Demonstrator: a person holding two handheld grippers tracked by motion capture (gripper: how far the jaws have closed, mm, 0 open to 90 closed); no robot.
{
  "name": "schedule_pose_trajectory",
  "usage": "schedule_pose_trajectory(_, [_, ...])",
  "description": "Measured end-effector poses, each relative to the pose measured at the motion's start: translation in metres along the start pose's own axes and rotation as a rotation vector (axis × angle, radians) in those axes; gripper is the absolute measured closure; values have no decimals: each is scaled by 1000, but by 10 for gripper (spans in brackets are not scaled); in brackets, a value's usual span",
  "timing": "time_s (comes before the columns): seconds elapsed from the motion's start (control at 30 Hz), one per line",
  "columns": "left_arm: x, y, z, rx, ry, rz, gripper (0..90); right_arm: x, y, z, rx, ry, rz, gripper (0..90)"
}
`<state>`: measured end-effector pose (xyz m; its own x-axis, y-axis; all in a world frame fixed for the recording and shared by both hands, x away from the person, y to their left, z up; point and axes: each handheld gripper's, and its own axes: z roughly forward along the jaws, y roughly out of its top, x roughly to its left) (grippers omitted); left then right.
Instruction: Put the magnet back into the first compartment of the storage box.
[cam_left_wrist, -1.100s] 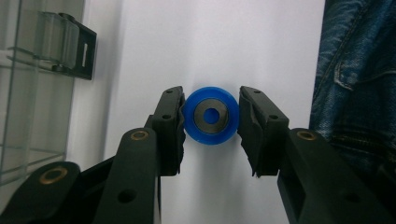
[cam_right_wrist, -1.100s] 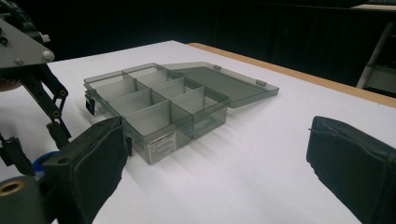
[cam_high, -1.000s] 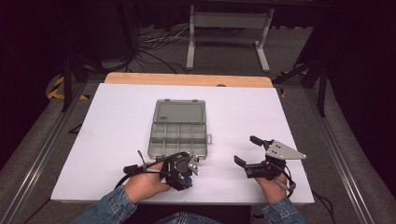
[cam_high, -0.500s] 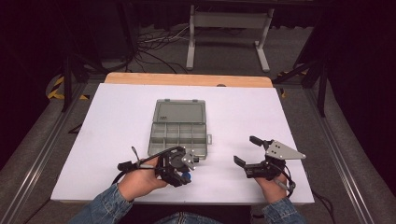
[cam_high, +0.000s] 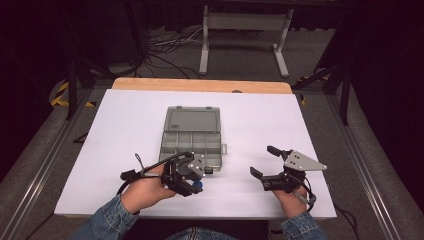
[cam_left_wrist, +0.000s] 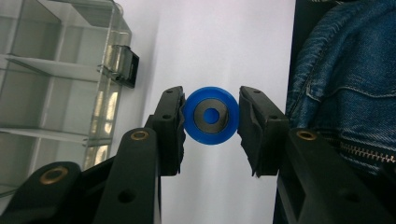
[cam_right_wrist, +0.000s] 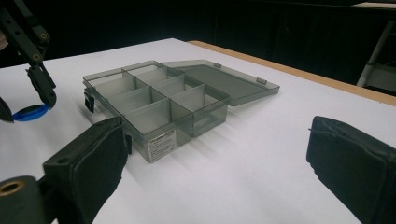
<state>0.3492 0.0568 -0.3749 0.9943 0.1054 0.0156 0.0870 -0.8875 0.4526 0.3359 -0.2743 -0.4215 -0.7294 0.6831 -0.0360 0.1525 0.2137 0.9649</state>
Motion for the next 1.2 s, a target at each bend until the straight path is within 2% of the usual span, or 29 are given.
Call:
schedule_pose_trajectory(0.33, [11, -7, -16, -45, 35, -42, 622, 0, 0, 1, 5, 0, 0, 60])
schedule_pose_trajectory(0.67, [22, -13, -31, -72, 90, -81, 623, 0, -1, 1, 8, 3, 3, 60])
schedule_pose_trajectory(1.0, [38, -22, -42, -77, 168, -147, 623, 0, -1, 2, 13, 3, 2, 60])
schedule_pose_trajectory(1.07, [40, -23, -43, -81, 168, -148, 623, 0, -1, 2, 11, 2, 2, 60])
schedule_pose_trajectory(1.2, [47, -26, -48, -102, 174, -177, 623, 0, -1, 2, 11, 5, 3, 60])
